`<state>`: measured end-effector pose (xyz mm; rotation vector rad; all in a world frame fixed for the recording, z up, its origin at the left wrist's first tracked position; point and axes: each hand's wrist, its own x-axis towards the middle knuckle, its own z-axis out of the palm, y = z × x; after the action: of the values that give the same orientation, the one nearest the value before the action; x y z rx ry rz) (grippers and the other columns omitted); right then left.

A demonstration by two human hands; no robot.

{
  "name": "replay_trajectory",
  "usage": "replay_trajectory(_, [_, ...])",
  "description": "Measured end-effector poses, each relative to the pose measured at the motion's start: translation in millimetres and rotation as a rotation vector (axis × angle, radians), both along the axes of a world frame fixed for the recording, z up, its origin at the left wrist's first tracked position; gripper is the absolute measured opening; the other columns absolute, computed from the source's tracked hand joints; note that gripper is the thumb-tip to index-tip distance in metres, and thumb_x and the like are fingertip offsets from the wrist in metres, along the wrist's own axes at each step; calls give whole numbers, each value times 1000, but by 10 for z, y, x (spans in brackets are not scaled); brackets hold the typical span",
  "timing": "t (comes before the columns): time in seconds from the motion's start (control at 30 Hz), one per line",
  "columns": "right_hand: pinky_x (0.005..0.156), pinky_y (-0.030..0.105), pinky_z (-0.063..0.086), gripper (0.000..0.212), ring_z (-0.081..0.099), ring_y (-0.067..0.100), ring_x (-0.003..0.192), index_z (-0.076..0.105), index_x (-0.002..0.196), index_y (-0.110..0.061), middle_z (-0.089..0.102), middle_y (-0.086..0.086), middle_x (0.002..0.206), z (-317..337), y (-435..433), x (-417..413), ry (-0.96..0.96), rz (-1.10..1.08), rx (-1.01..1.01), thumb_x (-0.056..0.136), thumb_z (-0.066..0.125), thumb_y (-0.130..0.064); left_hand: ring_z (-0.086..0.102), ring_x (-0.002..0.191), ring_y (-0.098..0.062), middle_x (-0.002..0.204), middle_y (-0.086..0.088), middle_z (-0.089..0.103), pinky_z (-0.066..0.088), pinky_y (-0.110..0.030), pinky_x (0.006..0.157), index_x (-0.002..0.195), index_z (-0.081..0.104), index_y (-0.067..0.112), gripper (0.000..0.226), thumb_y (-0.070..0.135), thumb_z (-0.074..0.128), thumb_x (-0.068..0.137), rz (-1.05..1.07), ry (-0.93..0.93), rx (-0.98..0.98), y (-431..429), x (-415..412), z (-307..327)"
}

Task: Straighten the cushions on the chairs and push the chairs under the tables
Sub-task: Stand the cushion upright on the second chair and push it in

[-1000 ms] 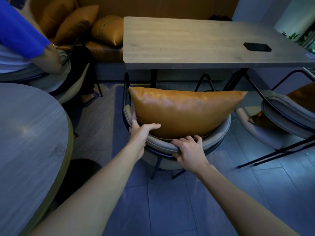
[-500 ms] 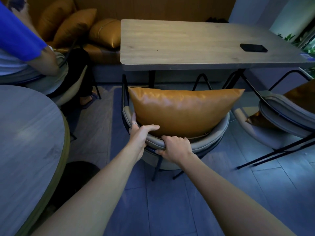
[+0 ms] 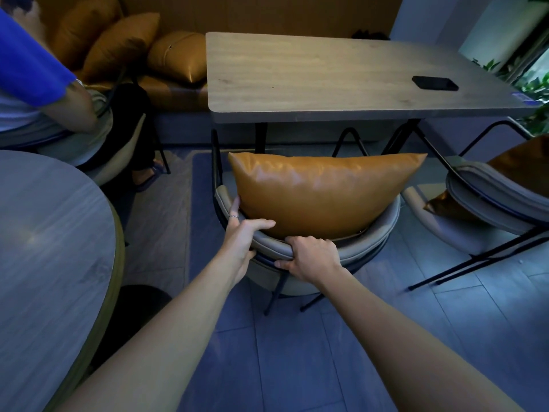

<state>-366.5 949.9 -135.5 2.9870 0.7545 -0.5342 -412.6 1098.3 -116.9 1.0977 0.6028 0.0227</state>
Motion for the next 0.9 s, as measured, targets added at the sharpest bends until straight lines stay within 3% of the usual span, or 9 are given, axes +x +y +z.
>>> replay_trajectory(0.17, [86, 40, 41, 50, 68, 31, 113, 62, 130, -29, 75, 3, 118, -16, 3, -32, -14, -23, 7, 95, 59, -65, 47, 132, -26, 150, 3, 50, 32, -59, 115, 156, 29, 45, 97, 7, 73, 78, -44, 12, 38, 72, -62, -36])
replay_trajectory(0.3, [88, 40, 42, 49, 68, 31, 113, 62, 128, -29, 75, 3, 118, -31, 30, -63, -16, -29, 5, 95, 59, -64, 56, 115, -15, 149, -1, 52, 43, -41, 99, 156, 32, 38, 88, 0, 67, 85, -37, 3, 13, 140, -125, -101])
replay_trajectory(0.47, [91, 41, 42, 52, 67, 32, 115, 62, 131, -28, 74, 4, 120, -17, 37, -56, 0, -45, -3, 94, 60, -64, 44, 138, -23, 153, -1, 48, 29, -54, 118, 153, 35, 41, 98, 12, 74, 68, -106, 47, 26, 165, -198, -99])
replay_trajectory(0.6, [94, 42, 41, 53, 66, 32, 117, 61, 133, -28, 73, 5, 123, 5, 31, -42, 16, -51, -18, 95, 60, -64, 39, 143, -26, 155, -3, 45, 27, -55, 119, 154, 35, 39, 97, 14, 74, 69, -147, 63, 53, 198, -207, -90])
replay_trajectory(0.77, [95, 44, 40, 51, 64, 34, 118, 57, 130, -24, 70, 7, 124, 58, 16, 2, 72, -35, -51, 95, 62, -60, 41, 142, -29, 157, -6, 43, 37, -45, 108, 155, 37, 35, 84, 13, 72, 82, -201, 95, 200, 293, -223, -164])
replay_trajectory(0.9, [94, 45, 39, 49, 63, 34, 117, 55, 127, -22, 69, 7, 123, 165, 10, -28, 93, -7, -51, 94, 63, -58, 49, 133, -27, 143, -5, 55, 39, -34, 98, 155, 40, 22, 68, 16, 68, 94, -261, 149, 484, 374, -195, -120])
